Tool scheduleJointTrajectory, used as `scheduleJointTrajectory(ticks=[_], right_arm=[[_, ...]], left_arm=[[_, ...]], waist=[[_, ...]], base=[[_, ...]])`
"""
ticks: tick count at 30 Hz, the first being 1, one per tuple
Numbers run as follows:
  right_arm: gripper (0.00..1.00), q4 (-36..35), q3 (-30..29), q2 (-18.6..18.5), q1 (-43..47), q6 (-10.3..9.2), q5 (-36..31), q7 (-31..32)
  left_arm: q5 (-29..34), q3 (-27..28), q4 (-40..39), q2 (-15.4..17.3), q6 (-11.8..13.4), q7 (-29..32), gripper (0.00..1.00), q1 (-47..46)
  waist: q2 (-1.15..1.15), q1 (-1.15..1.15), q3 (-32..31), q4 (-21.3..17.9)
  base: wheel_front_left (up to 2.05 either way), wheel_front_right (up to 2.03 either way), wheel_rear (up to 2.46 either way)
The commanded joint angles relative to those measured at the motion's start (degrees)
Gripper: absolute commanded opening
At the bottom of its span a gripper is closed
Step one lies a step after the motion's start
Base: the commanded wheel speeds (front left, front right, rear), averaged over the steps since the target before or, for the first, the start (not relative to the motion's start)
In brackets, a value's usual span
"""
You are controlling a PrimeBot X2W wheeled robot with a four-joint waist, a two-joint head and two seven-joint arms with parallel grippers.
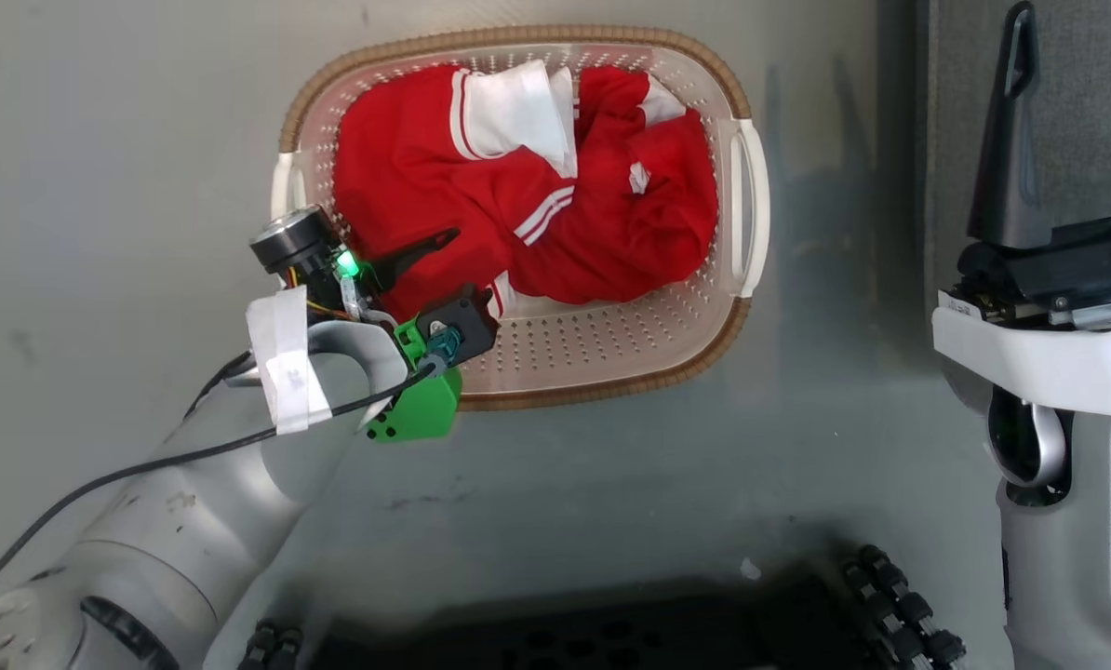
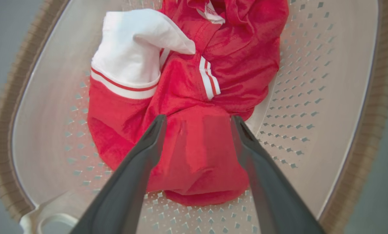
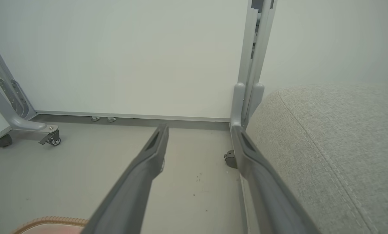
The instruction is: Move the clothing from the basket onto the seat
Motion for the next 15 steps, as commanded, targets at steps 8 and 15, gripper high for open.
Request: scheduleJointTrajectory(ticks=[8, 15], right_arm=[[1.0, -0.31, 0.31, -0.09, -1.98, -0.02, 2.26, -0.18], [1.0, -0.17, 1.58, -0.09, -2.55, -0.02, 3.65, -0.19]], left_arm=[[-3.41, -6.87, 8.61, 0.32, -0.09, 1.03, 1.0, -7.16], [-5.07, -8.67, 13.29, 0.47, -0.09, 3.84, 1.0, -9.49]], waist=[[0.0, -0.01, 7.06, -4.04], [0.0, -0.01, 8.82, -5.43]], base=[[0.0, 0.0, 0.0], [0.0, 0.0, 0.0]])
